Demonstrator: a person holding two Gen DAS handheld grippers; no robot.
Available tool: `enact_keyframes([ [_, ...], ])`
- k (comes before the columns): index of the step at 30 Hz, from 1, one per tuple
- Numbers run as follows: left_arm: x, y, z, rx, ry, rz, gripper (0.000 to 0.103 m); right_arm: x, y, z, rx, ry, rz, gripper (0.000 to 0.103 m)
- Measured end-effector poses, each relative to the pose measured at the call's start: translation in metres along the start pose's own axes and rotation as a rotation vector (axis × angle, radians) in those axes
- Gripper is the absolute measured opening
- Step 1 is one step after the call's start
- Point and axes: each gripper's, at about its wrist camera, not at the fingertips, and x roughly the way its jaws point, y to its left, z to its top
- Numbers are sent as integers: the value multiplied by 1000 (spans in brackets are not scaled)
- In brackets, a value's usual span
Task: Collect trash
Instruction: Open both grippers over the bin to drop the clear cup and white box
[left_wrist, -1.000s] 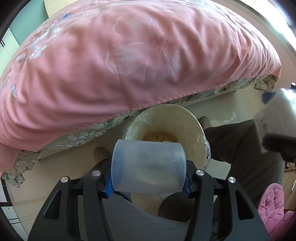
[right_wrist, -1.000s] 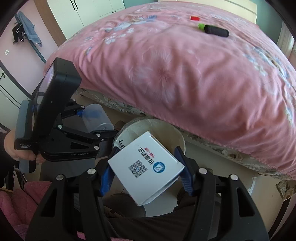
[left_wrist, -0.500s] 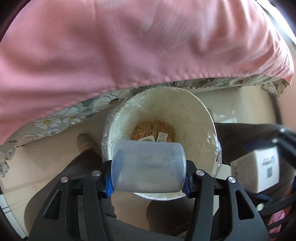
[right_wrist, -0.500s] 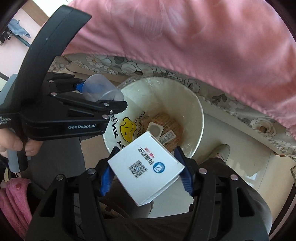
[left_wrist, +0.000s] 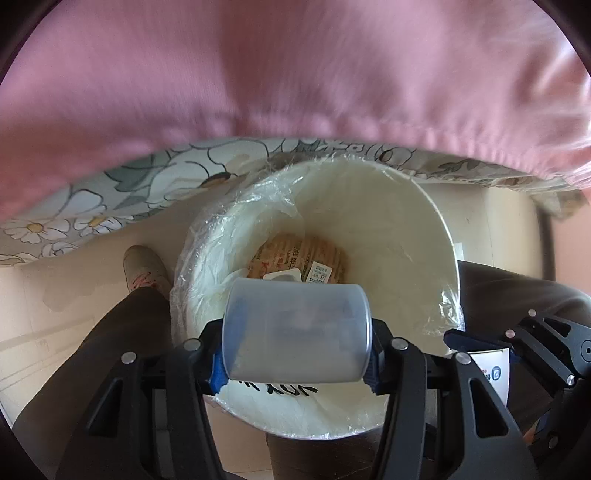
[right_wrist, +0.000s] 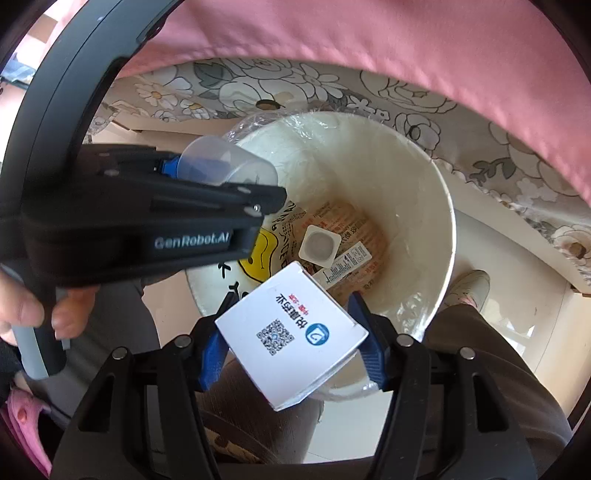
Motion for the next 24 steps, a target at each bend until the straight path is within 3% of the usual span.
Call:
enact_keyframes([
  [17, 32, 7, 13, -37, 73, -14, 58, 47, -14, 8, 57, 43, 6, 62],
  [19, 32, 7, 12, -32, 77, -6, 65, 49, -15, 8, 56, 49, -1, 62],
  [24, 36, 8, 11, -32, 80, -9, 66, 49, -17, 7, 60, 48, -7, 62],
])
